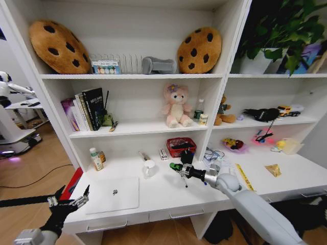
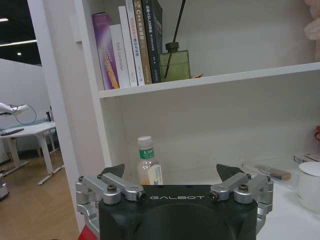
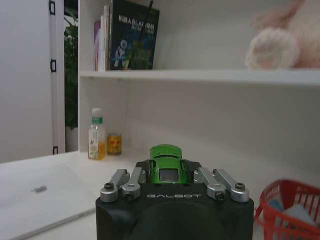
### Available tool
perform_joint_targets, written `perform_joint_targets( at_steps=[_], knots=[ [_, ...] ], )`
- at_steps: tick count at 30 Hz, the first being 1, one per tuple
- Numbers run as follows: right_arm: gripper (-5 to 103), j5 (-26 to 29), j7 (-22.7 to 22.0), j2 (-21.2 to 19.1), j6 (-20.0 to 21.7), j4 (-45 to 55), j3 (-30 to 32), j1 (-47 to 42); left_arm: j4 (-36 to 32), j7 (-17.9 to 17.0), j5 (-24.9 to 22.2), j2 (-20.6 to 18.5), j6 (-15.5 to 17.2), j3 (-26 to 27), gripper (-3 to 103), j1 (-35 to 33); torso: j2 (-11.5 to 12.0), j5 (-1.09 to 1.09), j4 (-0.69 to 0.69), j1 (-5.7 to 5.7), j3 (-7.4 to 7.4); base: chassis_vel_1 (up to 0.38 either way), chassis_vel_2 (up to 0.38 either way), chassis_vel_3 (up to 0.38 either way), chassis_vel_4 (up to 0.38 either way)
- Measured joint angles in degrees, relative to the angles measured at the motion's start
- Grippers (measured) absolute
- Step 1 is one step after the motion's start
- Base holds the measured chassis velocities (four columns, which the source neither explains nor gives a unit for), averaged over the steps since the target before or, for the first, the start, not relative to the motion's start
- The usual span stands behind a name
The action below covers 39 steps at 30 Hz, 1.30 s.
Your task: Organize the objects on the table.
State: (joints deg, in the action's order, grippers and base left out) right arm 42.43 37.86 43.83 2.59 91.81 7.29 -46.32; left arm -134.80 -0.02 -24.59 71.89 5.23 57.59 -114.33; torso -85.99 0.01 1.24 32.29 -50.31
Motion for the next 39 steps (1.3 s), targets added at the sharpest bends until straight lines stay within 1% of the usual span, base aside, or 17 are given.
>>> perform_joint_targets(
  at_steps=[2,3,4,5,6,8,9,12,15,16,21,27,35,39],
  knots=[
    [36,3.14,-2.40,-0.87,1.00,2.05,-0.24,4.35,0.00,0.00,0.00,0.00,0.00,0.00,100,0.00,0.00,-0.02,-0.03,0.00,0.00,0.000,0.000,0.000,0.000],
    [36,3.14,-2.40,-0.87,1.00,2.05,-0.24,4.35,0.00,0.00,0.00,0.00,0.00,0.00,100,0.00,0.00,-0.02,-0.03,0.00,0.00,0.000,0.000,0.000,0.000],
    [36,5.42,-4.64,-0.97,1.61,3.11,-1.39,8.17,0.00,0.00,0.00,0.00,0.00,0.00,100,0.00,0.00,-0.01,-0.04,0.00,0.00,0.000,0.000,0.000,0.000],
    [36,6.34,-6.02,-0.89,1.81,3.49,-2.33,10.16,0.00,0.00,0.00,0.00,0.00,0.00,100,0.00,0.00,-0.03,-0.04,0.00,0.00,0.000,0.000,0.000,0.000],
    [36,6.34,-6.02,-0.89,1.81,3.49,-2.33,10.16,0.00,0.00,0.00,0.00,0.00,0.00,100,0.00,0.00,-0.03,-0.04,0.00,0.00,0.000,0.000,0.000,0.000],
    [36,8.53,-8.67,-0.09,2.33,3.90,-4.98,14.09,0.00,0.00,0.00,0.00,0.00,0.00,100,0.00,0.00,-0.02,-0.02,0.00,0.00,0.000,0.000,0.000,0.000],
    [36,8.53,-8.67,-0.09,2.33,3.90,-4.98,14.09,0.00,0.00,0.00,0.00,0.00,0.00,100,0.00,0.00,-0.02,-0.02,0.00,0.00,0.000,0.000,0.000,0.000],
    [36,9.62,-11.18,1.89,2.50,3.31,-8.57,18.04,0.00,0.00,0.00,0.00,0.00,0.00,100,0.00,0.00,-0.02,-0.02,0.00,0.00,0.000,0.000,0.000,0.000],
    [36,9.65,-11.40,2.32,2.59,3.03,-9.30,18.80,0.00,0.00,0.00,0.00,0.00,0.00,100,0.00,0.00,-0.01,-0.03,0.00,0.00,0.000,0.000,0.000,0.000],
    [36,10.00,-11.91,3.00,2.61,2.34,-10.69,20.27,0.00,0.00,0.00,0.00,0.00,0.00,100,0.00,0.00,-0.01,-0.02,0.00,0.00,0.000,0.000,0.000,0.000],
    [36,11.41,-10.58,4.10,2.74,-0.30,-13.31,24.02,0.00,0.00,0.00,0.00,0.00,0.00,100,0.00,0.00,-0.01,0.00,0.00,0.00,0.000,0.000,0.000,0.000],
    [36,11.55,-10.37,5.20,4.10,-1.88,-14.52,26.22,0.00,0.00,0.00,0.00,0.00,0.00,100,0.00,0.00,-0.02,-0.02,0.00,0.00,0.000,0.000,0.000,0.000],
    [36,11.59,-9.93,5.70,4.12,-2.71,-14.88,26.36,0.00,0.00,0.00,0.00,0.00,0.00,100,0.00,-0.01,-0.01,-0.01,-0.01,0.00,-0.030,0.014,0.017,-0.016],
    [36,11.74,-10.31,6.39,4.00,-3.17,-15.85,27.75,0.00,0.00,0.00,0.00,0.00,0.00,100,0.00,-0.01,-0.01,-0.01,0.00,0.00,-0.127,0.137,0.132,-0.154]
  ],
)
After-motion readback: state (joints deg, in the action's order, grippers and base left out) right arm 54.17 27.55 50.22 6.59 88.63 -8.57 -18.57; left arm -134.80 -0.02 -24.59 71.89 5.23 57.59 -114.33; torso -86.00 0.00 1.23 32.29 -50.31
